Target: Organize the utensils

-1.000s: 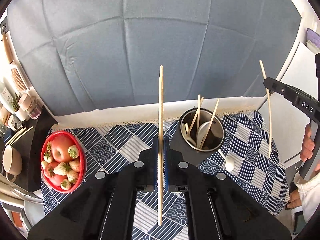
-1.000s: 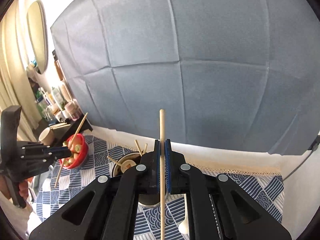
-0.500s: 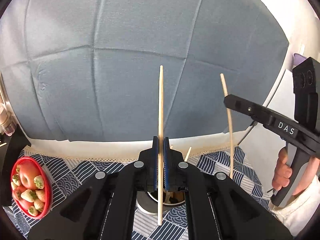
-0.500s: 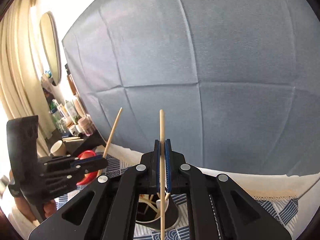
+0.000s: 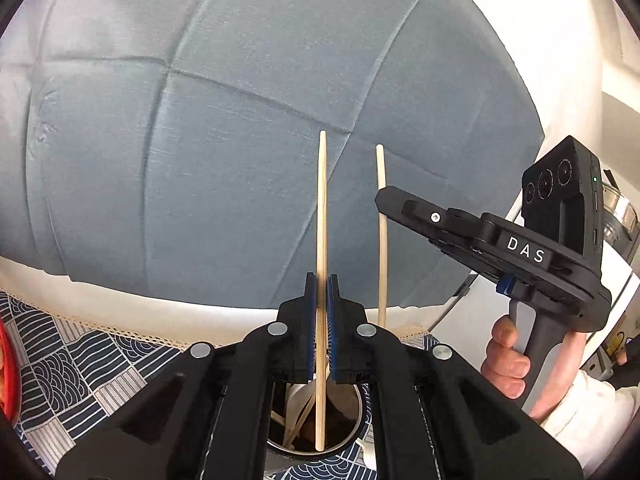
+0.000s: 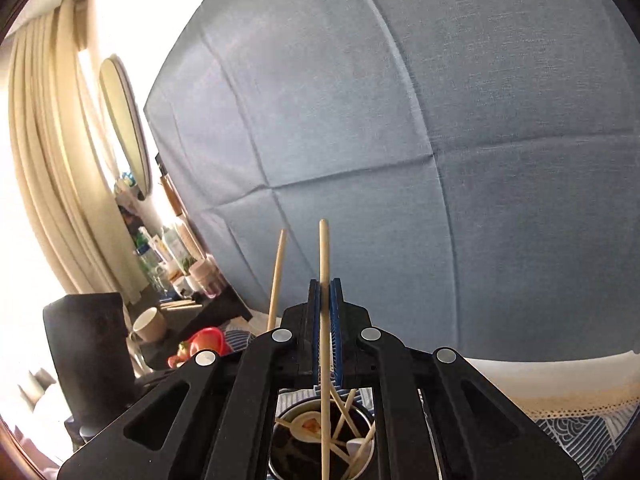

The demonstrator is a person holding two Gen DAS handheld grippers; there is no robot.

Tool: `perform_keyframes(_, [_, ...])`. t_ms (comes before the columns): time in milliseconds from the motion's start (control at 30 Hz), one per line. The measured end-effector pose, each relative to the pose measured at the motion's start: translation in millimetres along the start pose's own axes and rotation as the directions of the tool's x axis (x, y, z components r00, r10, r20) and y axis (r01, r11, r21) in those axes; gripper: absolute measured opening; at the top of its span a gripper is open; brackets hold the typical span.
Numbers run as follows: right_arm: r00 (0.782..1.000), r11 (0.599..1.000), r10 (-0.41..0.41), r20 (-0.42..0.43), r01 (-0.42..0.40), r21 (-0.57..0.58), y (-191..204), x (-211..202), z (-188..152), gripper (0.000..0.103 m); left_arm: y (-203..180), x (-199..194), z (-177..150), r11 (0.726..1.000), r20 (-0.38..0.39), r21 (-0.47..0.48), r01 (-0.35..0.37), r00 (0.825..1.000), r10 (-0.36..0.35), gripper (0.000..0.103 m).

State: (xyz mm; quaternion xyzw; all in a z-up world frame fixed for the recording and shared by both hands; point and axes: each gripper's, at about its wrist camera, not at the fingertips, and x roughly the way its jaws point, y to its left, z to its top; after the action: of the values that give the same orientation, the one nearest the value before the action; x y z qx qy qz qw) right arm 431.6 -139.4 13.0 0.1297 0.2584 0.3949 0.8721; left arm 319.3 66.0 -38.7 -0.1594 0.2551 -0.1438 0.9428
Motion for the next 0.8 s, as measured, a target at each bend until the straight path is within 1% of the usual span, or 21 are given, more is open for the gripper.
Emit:
perform_keyframes(133, [0.999, 0.999, 0.031, -0.019, -0.031, 0.015, -3, 14, -6, 0.005, 7, 3, -12, 0.999, 0.002, 0.004, -0.051, 0.999, 0.051, 0.005])
perform_keyframes(200, [0.999, 0.999, 0.046, -0.027, -0.045, 0.008, -3, 20, -9, 0.005, 11, 5, -16, 0.999, 0.013, -0.019, -0.03, 0.999, 0.03, 0.005])
perform_keyframes(300, [0.997, 0.998, 0.054, -0.055, -0.055, -0.008, -3, 26, -15, 0.005, 13, 5, -23, 0.999, 0.032, -0.04, -0.018, 0.999, 0.019, 0.005])
perform_keyframes(333, [0.996, 0.998, 0.054, -0.065, -0.055, -0.017, -3, 27, -18, 0.005, 12, 4, -24, 0.999, 0.036, -0.033, -0.025, 0.999, 0.027, 0.005])
perform_keyframes(467, [0.994, 0.998, 0.055, -0.093, -0.059, -0.033, -4, 26, -27, 0.005, 7, 5, -26, 1.0, 0.075, 0.007, -0.005, 0.997, 0.005, 0.005])
perform_keyframes(533, [0.994, 0.998, 0.046, -0.099, -0.049, -0.034, -6, 22, -30, 0.005, 4, 5, -24, 1.0, 0.09, 0.012, 0.006, 0.996, -0.007, 0.005])
perform_keyframes(600, [0.994, 0.998, 0.04, -0.105, -0.044, -0.035, -6, 20, -32, 0.005, 3, 9, -24, 1.0, 0.097, 0.014, 0.021, 0.995, -0.022, 0.005])
perform_keyframes(667, [0.993, 0.999, 0.033, -0.112, -0.037, -0.04, -7, 17, -34, 0.005, -2, 17, -24, 1.0, 0.095, 0.014, 0.02, 0.995, -0.021, 0.005])
perform_keyframes(733, [0.992, 0.998, 0.022, -0.124, -0.029, -0.054, -6, 14, -37, 0.005, -3, 20, -30, 1.0, 0.1, 0.01, 0.014, 0.995, -0.015, 0.005])
perform_keyframes(800, [0.99, 0.997, 0.01, -0.141, -0.021, -0.077, -5, 12, -40, 0.005, -4, 22, -37, 1.0, 0.092, -0.003, 0.024, 0.995, -0.023, 0.005])
